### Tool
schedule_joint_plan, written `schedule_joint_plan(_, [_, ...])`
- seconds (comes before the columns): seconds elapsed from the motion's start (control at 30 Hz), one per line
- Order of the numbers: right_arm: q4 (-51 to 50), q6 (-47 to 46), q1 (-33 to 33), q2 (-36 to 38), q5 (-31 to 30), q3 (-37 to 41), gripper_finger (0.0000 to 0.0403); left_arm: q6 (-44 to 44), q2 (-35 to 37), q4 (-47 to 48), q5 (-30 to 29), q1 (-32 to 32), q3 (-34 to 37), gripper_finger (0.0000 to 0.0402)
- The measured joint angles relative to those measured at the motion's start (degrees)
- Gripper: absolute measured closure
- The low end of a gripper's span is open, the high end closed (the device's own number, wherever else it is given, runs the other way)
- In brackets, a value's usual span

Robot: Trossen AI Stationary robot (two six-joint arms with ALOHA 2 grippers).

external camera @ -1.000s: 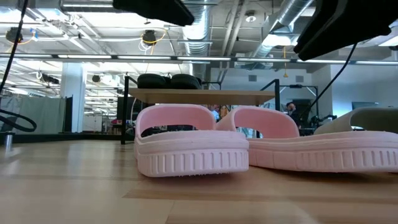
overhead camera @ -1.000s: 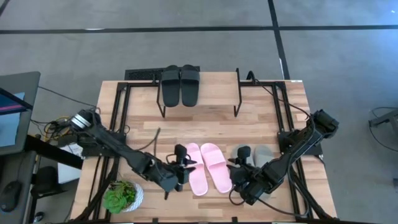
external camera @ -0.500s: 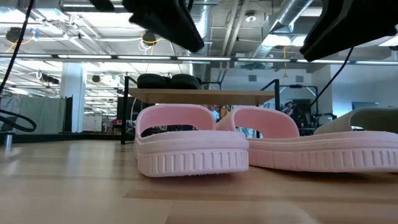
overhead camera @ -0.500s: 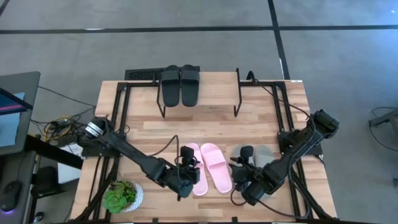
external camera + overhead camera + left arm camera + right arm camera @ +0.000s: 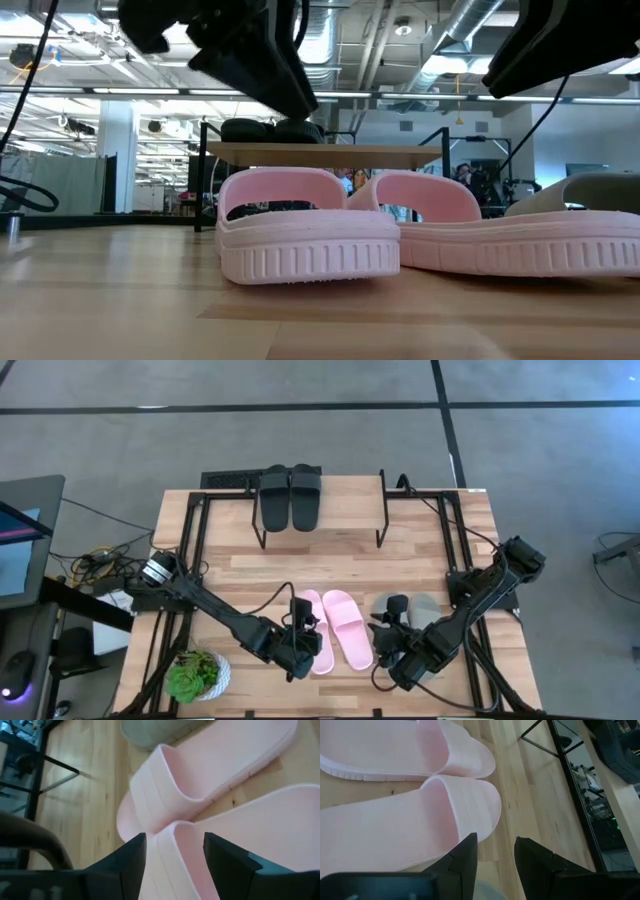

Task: Pick and place slides into the shelf
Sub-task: Put the left pink slide on the shelf

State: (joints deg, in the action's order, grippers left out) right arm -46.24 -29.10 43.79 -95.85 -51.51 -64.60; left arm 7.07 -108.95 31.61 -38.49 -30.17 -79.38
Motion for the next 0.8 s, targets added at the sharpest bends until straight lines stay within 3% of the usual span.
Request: schedule_joint_plan(0.8, [1.5,0.0,0.0,0.0,-1.1,0.0,0.0284,-0.3,0.1,-3.0,4.2,2.6,6.5,0.0211])
